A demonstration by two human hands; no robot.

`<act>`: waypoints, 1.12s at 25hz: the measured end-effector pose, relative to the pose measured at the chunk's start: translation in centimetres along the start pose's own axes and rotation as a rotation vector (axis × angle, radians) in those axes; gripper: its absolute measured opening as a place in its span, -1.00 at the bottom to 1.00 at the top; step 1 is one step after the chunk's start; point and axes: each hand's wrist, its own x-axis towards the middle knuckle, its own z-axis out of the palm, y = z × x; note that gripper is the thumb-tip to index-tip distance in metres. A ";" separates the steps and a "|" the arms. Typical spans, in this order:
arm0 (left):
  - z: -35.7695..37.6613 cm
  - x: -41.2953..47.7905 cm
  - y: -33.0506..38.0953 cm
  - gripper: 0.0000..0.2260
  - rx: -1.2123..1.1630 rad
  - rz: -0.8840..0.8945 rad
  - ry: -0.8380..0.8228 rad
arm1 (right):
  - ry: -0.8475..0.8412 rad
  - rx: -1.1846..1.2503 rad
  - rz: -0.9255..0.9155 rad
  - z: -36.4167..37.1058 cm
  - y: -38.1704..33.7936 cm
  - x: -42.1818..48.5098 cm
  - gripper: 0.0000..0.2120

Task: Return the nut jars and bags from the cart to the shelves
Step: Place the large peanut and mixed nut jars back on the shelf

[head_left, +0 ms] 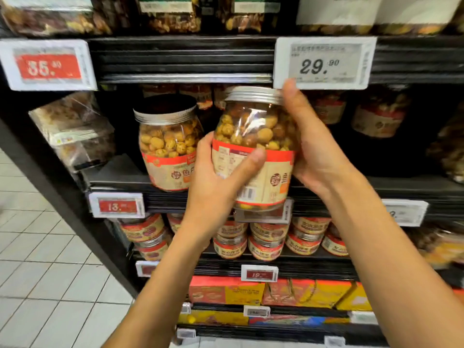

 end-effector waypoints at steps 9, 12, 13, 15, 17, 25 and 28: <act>-0.4 1.4 -2.9 -0.41 0.406 0.078 0.028 | 0.205 -0.123 -0.019 -3.9 3.8 -3.6 -0.45; -0.4 -0.8 -3.6 -0.74 0.465 0.194 0.175 | 0.247 -0.112 0.011 -4.3 4.4 -3.8 -0.25; -0.2 -1.4 -3.6 -0.76 0.416 0.173 0.178 | 0.244 -0.142 0.018 -4.3 4.8 -3.9 -0.22; -0.2 -2.0 -3.5 -0.70 0.343 0.095 0.147 | 0.234 -0.189 0.031 -3.9 5.1 -3.8 -0.22; -1.0 -2.0 -3.4 -0.65 0.374 0.054 0.131 | 0.220 -0.198 0.028 -3.5 5.4 -3.4 -0.23; -4.8 -2.5 -2.6 -0.59 0.457 -0.061 0.127 | 0.164 -0.165 0.078 -0.1 6.4 -2.1 -0.25; -6.2 -2.0 -2.1 -0.57 0.423 -0.125 0.120 | 0.131 -0.152 0.108 1.2 6.4 -1.6 -0.22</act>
